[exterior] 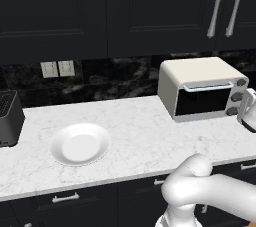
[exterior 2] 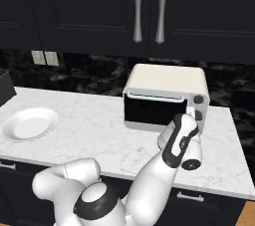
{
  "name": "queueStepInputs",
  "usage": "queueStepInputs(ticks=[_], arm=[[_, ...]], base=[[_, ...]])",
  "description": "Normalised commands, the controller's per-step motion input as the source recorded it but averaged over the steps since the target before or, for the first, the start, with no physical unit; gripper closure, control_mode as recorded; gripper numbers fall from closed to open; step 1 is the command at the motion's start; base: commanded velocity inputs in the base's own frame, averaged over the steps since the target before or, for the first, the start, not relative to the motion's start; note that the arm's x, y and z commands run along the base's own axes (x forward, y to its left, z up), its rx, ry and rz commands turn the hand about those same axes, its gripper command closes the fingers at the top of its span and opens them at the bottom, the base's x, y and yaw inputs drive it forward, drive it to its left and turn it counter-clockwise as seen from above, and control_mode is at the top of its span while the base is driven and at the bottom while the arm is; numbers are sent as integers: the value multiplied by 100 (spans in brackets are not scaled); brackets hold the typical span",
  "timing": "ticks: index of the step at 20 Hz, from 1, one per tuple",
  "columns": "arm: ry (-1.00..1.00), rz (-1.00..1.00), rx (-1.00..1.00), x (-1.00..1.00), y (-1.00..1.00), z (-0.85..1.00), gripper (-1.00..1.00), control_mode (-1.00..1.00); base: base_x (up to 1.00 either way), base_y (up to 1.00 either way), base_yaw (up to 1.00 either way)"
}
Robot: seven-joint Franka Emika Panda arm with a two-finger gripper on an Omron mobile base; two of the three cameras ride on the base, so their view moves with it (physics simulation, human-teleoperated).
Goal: Pick up the kebab skewer and baguette bread, and place them inside the toaster oven. Close the toaster oven door and start by setting the timer.
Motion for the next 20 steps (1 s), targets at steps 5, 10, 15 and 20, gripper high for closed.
queueStepInputs(ticks=[5,10,15,20], arm=[[0,0,0,2,-1,0,-100,-100],[0,0,0,9,0,0,-100,-100],[0,0,0,9,-1,0,-100,-100],[0,0,0,6,-6,-2,-100,-100]], base=[[0,0,0],[0,0,0],[0,0,0],[0,0,0]])
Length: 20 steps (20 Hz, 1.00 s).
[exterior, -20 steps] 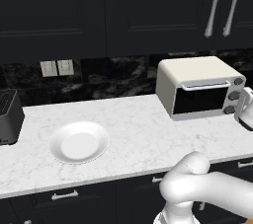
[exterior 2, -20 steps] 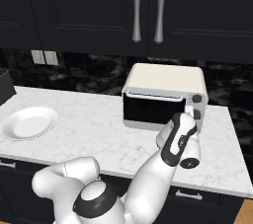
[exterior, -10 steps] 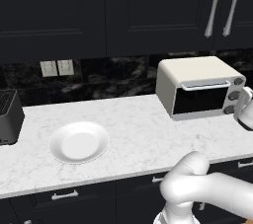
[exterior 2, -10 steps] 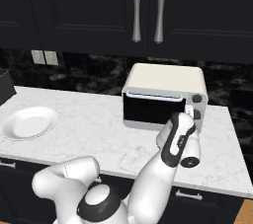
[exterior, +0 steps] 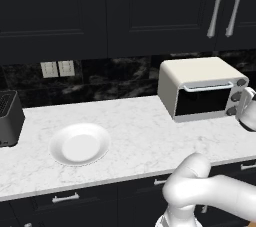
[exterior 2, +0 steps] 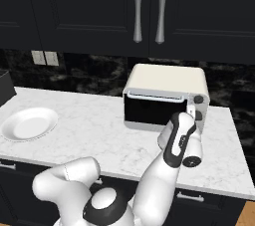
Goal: Pick up the kebab skewer and baguette bread, and place them inside the toaster oven. Close the toaster oven door and start by setting the timer.
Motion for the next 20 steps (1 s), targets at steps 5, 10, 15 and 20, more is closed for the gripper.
queueStepInputs(ticks=[5,10,15,20], arm=[[3,0,0,7,-14,-15,-100,-100],[2,0,0,12,-6,-10,-100,-100],[0,0,0,9,0,0,-100,-100],[0,-1,0,18,0,-1,-100,-100]], base=[[0,0,0],[0,0,0],[0,0,0],[0,0,0]])
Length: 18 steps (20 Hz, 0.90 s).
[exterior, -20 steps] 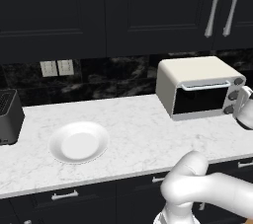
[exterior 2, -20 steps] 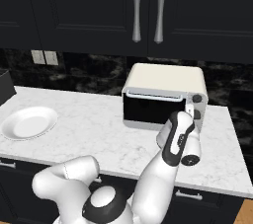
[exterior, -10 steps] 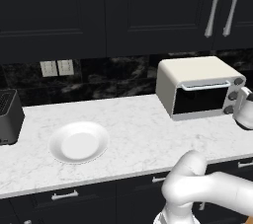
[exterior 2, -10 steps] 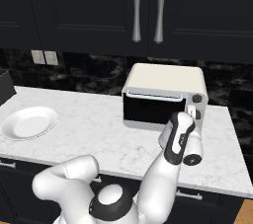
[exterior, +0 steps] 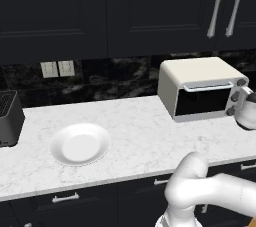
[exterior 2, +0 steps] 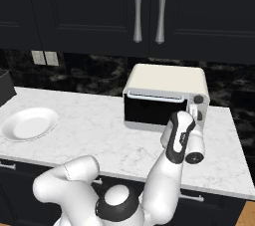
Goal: Pick up the kebab skewer and baguette bread, and place them inside the toaster oven. Close the toaster oven door and start by setting the timer.
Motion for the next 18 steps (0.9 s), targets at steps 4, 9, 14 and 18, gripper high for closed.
queueStepInputs(ticks=[4,9,14,18], arm=[[1,-1,0,19,-1,-5,-100,-100],[1,-1,0,13,-11,-7,-100,-100],[1,-1,0,8,-17,-8,-100,-100],[1,0,0,9,-17,-9,-100,-100]], base=[[0,0,0],[0,0,0],[0,0,0],[0,0,0]])
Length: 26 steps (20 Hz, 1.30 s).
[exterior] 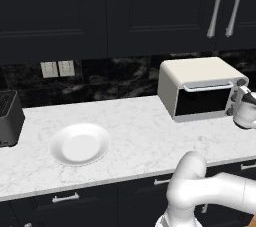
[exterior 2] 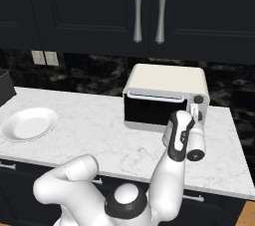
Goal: Pick up the kebab skewer and baguette bread, and place them inside the toaster oven. Close the toaster oven door and start by setting the timer.
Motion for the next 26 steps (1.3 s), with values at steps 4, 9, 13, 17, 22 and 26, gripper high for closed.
queueStepInputs(ticks=[4,9,13,17,22,26], arm=[[1,-1,0,8,-6,-10,-100,-100],[0,-1,0,0,-5,0,-100,-100],[0,-3,4,0,-2,0,100,-100],[0,-5,9,1,0,0,100,-100],[0,-4,12,1,-2,0,100,-100],[0,-4,15,8,0,0,100,-100]], base=[[0,0,0],[0,0,0],[0,0,0],[0,0,0],[0,0,0],[0,0,0]])
